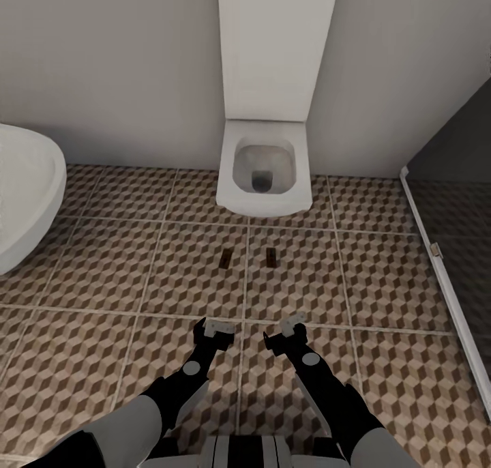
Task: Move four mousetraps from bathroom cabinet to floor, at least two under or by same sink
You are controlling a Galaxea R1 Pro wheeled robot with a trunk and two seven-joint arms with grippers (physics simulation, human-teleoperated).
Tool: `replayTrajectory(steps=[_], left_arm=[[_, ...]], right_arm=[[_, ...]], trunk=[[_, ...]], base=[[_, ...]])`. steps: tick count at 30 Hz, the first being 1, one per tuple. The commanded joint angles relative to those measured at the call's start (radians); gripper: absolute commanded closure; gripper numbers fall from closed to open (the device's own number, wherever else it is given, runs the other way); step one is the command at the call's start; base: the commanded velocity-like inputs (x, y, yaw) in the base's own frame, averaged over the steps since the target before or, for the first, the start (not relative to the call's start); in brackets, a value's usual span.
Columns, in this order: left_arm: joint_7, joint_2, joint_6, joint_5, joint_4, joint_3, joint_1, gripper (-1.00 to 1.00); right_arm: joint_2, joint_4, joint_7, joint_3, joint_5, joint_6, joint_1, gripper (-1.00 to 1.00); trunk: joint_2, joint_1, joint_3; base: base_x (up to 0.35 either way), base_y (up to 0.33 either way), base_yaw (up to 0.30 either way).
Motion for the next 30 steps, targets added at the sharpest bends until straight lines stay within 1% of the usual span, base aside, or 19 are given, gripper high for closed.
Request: replayTrajectory(steps=[1,30], left_arm=[[0.007,0.000,-0.004,0.005,0.001,-0.009,-0.001,-1.00],[0.008,0.001,-0.003,0.006,0.002,-0.009,-0.001,-1.00]], right_arm=[[0.000,-0.001,-0.006,0.003,0.004,0.007,0.000,-1.00],[0.000,-0.002,-0.006,0.002,0.005,0.007,0.000,-1.00]], trunk=[[0.007,-0.004,0.003],[0.210,-0.115,0.094]], base=[[0.000,0.000,0.000],[0.000,0.000,0.000]])
